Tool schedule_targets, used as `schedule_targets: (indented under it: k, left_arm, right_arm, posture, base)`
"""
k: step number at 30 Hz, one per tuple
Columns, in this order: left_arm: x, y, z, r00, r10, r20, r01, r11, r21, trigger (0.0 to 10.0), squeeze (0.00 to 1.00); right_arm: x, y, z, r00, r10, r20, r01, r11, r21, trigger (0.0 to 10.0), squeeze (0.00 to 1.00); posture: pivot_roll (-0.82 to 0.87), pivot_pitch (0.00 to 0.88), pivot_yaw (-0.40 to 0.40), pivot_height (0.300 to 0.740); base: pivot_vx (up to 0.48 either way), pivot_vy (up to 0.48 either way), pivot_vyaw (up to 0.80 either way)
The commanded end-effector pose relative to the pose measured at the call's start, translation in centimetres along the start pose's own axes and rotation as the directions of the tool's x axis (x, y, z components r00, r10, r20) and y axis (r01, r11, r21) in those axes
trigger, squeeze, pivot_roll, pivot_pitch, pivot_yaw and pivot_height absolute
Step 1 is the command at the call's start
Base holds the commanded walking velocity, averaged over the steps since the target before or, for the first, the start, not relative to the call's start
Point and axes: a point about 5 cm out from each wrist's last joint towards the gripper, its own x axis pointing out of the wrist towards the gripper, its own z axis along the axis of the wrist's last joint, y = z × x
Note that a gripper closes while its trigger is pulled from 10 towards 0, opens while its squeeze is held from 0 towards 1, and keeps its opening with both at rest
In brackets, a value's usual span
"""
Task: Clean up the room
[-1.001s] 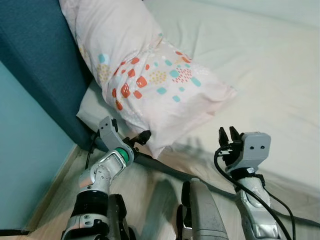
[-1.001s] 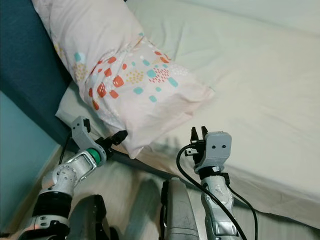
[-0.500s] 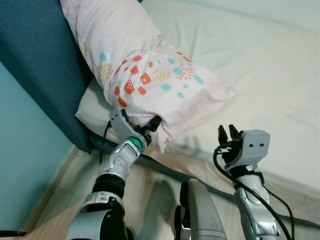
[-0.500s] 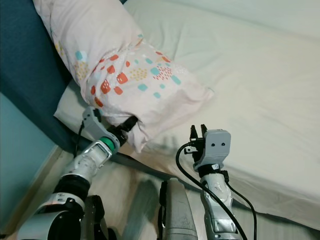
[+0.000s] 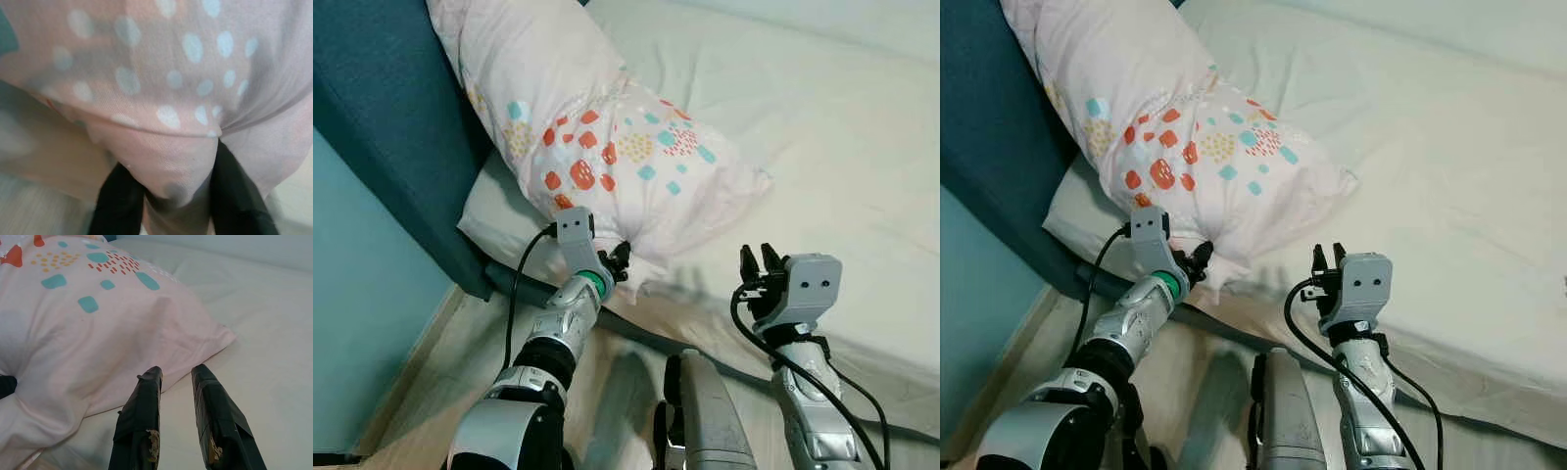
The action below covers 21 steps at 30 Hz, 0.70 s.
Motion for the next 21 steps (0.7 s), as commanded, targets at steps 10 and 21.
schedule_targets:
  k: [10,21]
  left_arm:
    - [-1.4,7.3,11.8,0.754,0.475,0.454,-0.626,0.729,0.276,0.0,0.00]
    - [-4.6,5.3,24.7,0.475,0.375,0.796,-0.771,0.613,0.172,0.0,0.00]
  right_arm:
    - [-0.5,-0.3,-0.8,0.999,-0.021,-0.028,0.022,1.000,0.004,10.0,0.00]
    - [0.1,0.0,-0.6,1.000,-0.010,-0.019,0.010,1.000,0.009,10.0,0.00]
  posture:
    - [-0.14,0.244,0.047,0.595]
    - [-0.13,0.235,0.039,0.595]
  base:
    - [0.000,0.000,0.00]
    - [0.000,0.000,0.00]
